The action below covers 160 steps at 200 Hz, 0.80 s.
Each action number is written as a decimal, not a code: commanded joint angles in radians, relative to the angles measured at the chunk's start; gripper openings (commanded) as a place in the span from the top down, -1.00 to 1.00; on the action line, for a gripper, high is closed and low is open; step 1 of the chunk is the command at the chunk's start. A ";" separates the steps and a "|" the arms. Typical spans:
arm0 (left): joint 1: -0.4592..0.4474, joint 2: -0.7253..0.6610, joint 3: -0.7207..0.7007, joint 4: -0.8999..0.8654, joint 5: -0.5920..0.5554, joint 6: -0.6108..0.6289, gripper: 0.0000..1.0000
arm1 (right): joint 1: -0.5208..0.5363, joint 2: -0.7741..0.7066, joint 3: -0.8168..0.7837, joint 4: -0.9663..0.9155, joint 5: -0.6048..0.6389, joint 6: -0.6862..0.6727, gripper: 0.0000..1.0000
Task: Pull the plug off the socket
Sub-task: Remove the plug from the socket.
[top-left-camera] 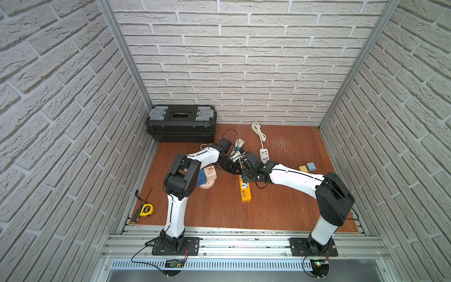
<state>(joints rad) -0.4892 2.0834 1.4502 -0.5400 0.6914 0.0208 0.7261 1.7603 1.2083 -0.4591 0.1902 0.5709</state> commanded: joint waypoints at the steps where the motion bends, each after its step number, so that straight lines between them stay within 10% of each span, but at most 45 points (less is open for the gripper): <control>1: 0.008 0.076 -0.035 -0.047 -0.144 -0.005 1.00 | 0.006 0.011 0.036 0.027 0.031 0.013 0.07; 160: 0.009 0.089 -0.034 -0.047 -0.146 -0.005 1.00 | 0.087 0.016 0.040 0.025 0.175 0.100 0.85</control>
<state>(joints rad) -0.4862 2.0853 1.4509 -0.5377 0.6937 0.0067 0.7979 1.7943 1.2339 -0.4606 0.3588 0.6380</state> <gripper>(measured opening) 0.063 0.307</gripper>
